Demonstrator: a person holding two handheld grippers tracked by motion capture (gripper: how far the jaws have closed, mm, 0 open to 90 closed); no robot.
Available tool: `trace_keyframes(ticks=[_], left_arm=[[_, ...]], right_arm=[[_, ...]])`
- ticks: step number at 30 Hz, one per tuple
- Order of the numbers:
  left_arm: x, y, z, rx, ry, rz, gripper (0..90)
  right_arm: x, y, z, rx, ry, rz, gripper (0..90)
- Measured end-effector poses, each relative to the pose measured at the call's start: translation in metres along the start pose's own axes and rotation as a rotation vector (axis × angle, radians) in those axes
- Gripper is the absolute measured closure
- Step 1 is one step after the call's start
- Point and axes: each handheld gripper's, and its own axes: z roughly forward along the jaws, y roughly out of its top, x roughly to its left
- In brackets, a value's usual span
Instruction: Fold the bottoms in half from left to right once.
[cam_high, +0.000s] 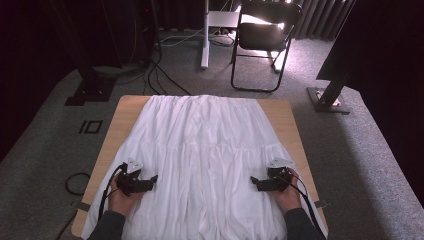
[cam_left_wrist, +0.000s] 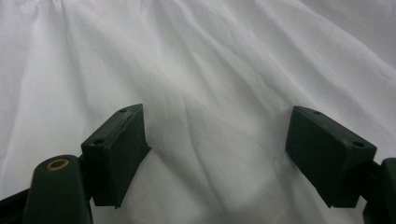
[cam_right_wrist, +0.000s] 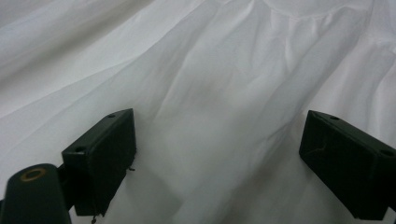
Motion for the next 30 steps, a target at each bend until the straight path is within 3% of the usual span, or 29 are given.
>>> trace_keyframes(ticks=[10, 12, 13, 14, 17, 20, 21, 23, 26, 29, 30], left_arm=[[0.001, 0.000, 0.000, -0.002, 0.007, -0.010, 23.7], [0.002, 0.004, -0.003, 0.027, 0.012, -0.026, 27.9], [0.005, 0.005, -0.005, 0.018, -0.007, -0.051, 34.4], [0.007, 0.005, -0.008, 0.008, -0.008, -0.065, 34.1], [0.018, 0.006, -0.024, -0.044, 0.057, -0.104, 29.4], [0.033, 0.004, -0.037, -0.047, 0.164, -0.123, 19.7], [0.039, 0.002, -0.039, -0.042, 0.180, -0.136, 14.9], [0.049, -0.003, -0.039, -0.026, 0.200, -0.173, 10.4], [0.058, -0.008, -0.035, 0.011, 0.236, -0.177, 6.0], [0.064, -0.012, -0.030, 0.027, 0.246, -0.184, 3.0], [0.068, -0.013, -0.028, 0.038, 0.233, -0.194, 3.0]], right_arm=[[0.000, 0.000, 0.000, -0.001, -0.002, 0.004, 11.0], [0.000, 0.000, 0.000, -0.001, -0.002, 0.003, 11.0], [0.000, 0.000, 0.000, -0.001, -0.002, 0.004, 11.0], [0.000, 0.000, 0.000, -0.001, -0.003, 0.004, 11.0], [0.001, 0.000, 0.000, 0.000, -0.006, 0.008, 11.4], [0.001, 0.000, -0.001, -0.001, -0.009, 0.010, 11.6], [0.001, -0.001, -0.001, -0.001, -0.009, 0.010, 11.6], [0.001, -0.001, -0.001, -0.002, -0.009, 0.010, 11.6], [0.001, -0.001, -0.001, -0.002, -0.010, 0.011, 11.6], [0.001, -0.001, -0.001, -0.002, -0.010, 0.011, 11.6], [0.001, -0.001, -0.001, -0.002, -0.010, 0.011, 11.6]])
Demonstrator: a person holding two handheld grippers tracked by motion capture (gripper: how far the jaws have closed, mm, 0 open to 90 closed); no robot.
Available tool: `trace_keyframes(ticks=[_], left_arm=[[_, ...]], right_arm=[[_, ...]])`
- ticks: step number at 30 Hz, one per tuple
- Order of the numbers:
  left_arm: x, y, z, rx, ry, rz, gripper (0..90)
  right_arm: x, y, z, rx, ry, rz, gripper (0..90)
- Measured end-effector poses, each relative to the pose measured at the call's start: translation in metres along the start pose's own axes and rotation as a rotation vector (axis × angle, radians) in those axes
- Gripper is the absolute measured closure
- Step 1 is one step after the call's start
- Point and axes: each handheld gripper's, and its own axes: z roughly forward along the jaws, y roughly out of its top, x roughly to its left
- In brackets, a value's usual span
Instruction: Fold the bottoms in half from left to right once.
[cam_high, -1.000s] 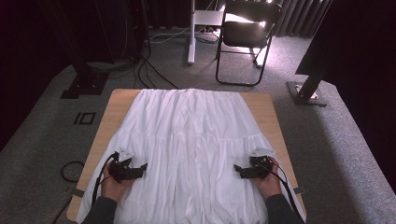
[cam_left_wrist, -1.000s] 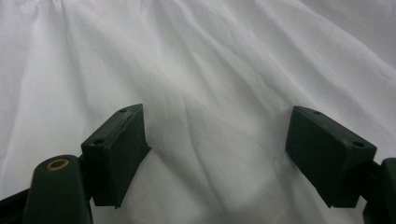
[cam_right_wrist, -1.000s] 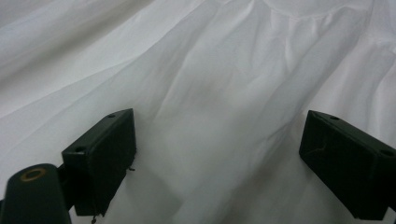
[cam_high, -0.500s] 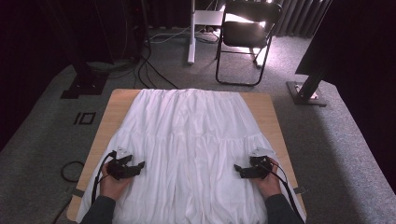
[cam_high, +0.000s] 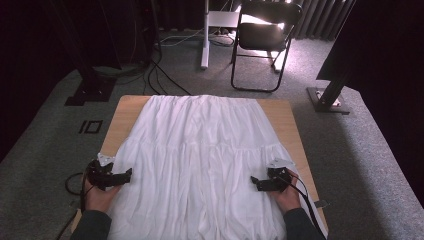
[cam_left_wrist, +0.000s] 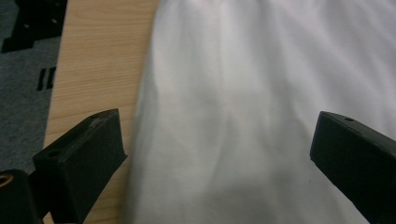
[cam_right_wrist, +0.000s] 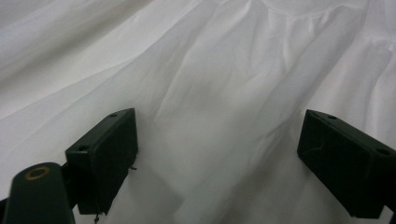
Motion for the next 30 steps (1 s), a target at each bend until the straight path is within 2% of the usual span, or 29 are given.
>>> trace_keyframes(ticks=[1, 2, 4, 5, 10, 14, 18, 19, 20, 21, 22, 24, 27, 28, 30], left_arm=[[0.003, -0.001, 0.003, 0.009, -0.006, -0.015, 2.8], [0.005, -0.001, 0.006, 0.028, 0.013, -0.027, 2.6], [0.006, -0.002, 0.008, 0.038, 0.014, -0.031, 2.6], [0.008, -0.004, 0.010, 0.038, -0.006, -0.051, 2.6], [0.007, -0.005, 0.010, 0.033, -0.037, -0.017, 2.3], [-0.002, -0.007, 0.008, 0.033, -0.065, 0.018, 2.3], [-0.005, -0.005, 0.006, 0.048, -0.059, 0.011, 4.4], [-0.005, -0.005, 0.004, 0.044, -0.066, 0.018, 8.9], [-0.006, -0.005, 0.002, 0.037, -0.073, 0.023, 17.8], [-0.006, -0.005, 0.000, 0.032, -0.075, 0.025, 25.2], [-0.006, -0.005, -0.001, 0.025, -0.084, 0.028, 33.1], [-0.006, -0.006, -0.004, 0.021, -0.095, 0.032, 54.0], [-0.004, -0.007, -0.005, 0.017, -0.114, 0.041, 76.4], [-0.005, -0.007, -0.005, 0.015, -0.118, 0.044, 80.7], [-0.008, -0.006, -0.006, 0.019, -0.097, 0.070, 84.3]], right_arm=[[0.000, 0.000, 0.000, 0.000, 0.000, 0.000, 11.6], [0.000, 0.000, 0.000, 0.000, 0.000, 0.000, 11.6], [0.000, 0.000, 0.000, 0.000, 0.000, 0.000, 11.6], [0.000, 0.000, 0.000, 0.000, 0.000, 0.000, 11.6], [0.000, 0.000, 0.000, 0.000, 0.000, 0.000, 11.6], [0.000, 0.000, 0.000, 0.001, -0.001, 0.000, 11.6], [0.002, -0.001, -0.002, -0.004, -0.004, 0.005, 16.5], [0.002, -0.001, -0.004, 0.001, -0.006, 0.005, 24.8], [0.001, 0.000, -0.009, 0.009, -0.014, 0.000, 34.7], [-0.001, 0.000, -0.014, -0.001, -0.039, -0.007, 36.6], [-0.004, -0.001, -0.020, -0.018, -0.075, 0.001, 36.3], [-0.015, -0.003, -0.032, -0.043, -0.140, 0.049, 32.8], [-0.031, -0.012, -0.045, -0.021, -0.246, 0.090, 27.6], [-0.036, -0.015, -0.048, -0.011, -0.274, 0.101, 26.0], [-0.044, -0.022, -0.054, 0.002, -0.313, 0.124, 24.9]])
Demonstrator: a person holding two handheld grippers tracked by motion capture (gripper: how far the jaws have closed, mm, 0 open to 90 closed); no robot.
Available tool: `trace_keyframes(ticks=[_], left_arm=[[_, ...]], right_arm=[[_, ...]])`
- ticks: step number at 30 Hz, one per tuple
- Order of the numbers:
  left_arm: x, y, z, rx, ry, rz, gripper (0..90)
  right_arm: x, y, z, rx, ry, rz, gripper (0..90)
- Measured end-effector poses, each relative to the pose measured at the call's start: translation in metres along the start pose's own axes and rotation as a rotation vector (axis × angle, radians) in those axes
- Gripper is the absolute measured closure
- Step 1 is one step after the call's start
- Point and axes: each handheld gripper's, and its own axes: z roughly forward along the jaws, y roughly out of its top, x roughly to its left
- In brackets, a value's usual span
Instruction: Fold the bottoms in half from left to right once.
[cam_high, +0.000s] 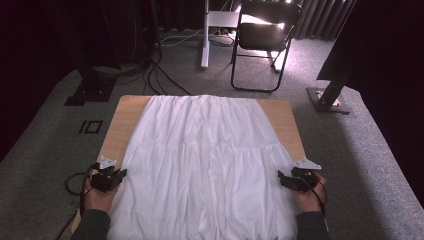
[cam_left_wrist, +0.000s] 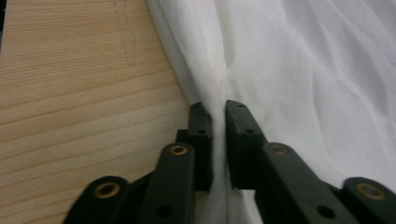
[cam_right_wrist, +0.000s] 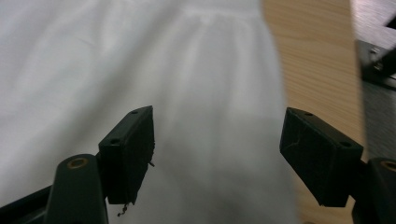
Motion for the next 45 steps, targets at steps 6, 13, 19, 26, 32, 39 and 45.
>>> trace_keyframes(ticks=[6, 13, 19, 26, 32, 39, 45], left_arm=[[-0.001, 0.001, -0.001, 0.014, 0.050, 0.032, 85.1], [0.013, -0.001, -0.005, 0.047, 0.146, 0.057, 86.2], [0.037, -0.003, -0.013, 0.039, 0.214, 0.027, 86.6], [0.077, -0.008, -0.031, 0.018, 0.296, -0.056, 86.6], [0.110, -0.017, -0.046, 0.022, 0.385, -0.145, 86.7], [0.103, -0.010, -0.062, -0.033, 0.369, -0.127, 86.6], [0.080, 0.010, -0.092, -0.185, 0.232, -0.086, 86.4]], right_arm=[[-0.014, -0.012, 0.000, 0.057, 0.023, 0.050, 18.1], [-0.022, -0.013, -0.001, 0.100, 0.085, 0.087, 72.5], [-0.036, -0.016, -0.002, 0.111, 0.032, 0.122, 85.9], [-0.040, -0.018, -0.003, 0.105, 0.030, 0.133, 86.8], [-0.039, -0.019, -0.004, 0.104, 0.030, 0.126, 87.3], [-0.038, -0.020, -0.004, 0.093, 0.051, 0.118, 86.8], [-0.039, -0.021, -0.004, 0.079, 0.072, 0.139, 83.0]])
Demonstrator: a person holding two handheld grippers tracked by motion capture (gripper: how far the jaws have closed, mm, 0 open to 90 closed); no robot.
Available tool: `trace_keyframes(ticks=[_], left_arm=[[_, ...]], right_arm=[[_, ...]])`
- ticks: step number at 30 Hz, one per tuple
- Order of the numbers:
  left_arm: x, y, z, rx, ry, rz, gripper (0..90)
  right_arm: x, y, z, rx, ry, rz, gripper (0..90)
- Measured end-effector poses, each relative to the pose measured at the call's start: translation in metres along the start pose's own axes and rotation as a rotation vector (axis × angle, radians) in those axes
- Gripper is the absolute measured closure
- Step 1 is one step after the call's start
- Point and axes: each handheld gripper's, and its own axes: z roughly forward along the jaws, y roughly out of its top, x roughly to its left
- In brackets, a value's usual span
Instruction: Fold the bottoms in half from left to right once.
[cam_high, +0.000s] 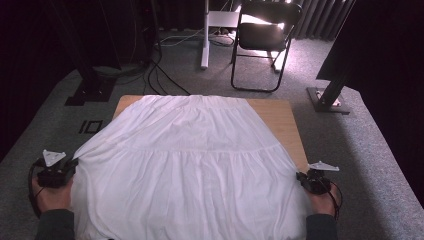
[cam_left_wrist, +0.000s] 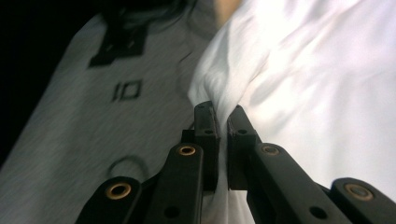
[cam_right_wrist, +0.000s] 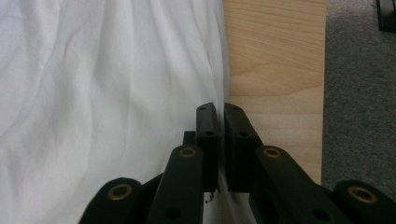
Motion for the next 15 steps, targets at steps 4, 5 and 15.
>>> trace_keyframes(ticks=[4, 5, 15], left_arm=[[-0.020, 0.024, -0.021, -0.088, -0.096, 0.044, 86.3], [-0.026, 0.030, -0.025, -0.107, -0.121, 0.051, 86.2], [-0.116, 0.092, -0.040, -0.246, -0.383, 0.232, 86.2]], right_arm=[[0.002, 0.000, 0.001, -0.008, 0.006, -0.007, 64.9], [0.003, 0.000, 0.002, -0.009, 0.003, -0.012, 61.3], [0.006, 0.000, 0.004, -0.020, 0.011, -0.018, 52.2]])
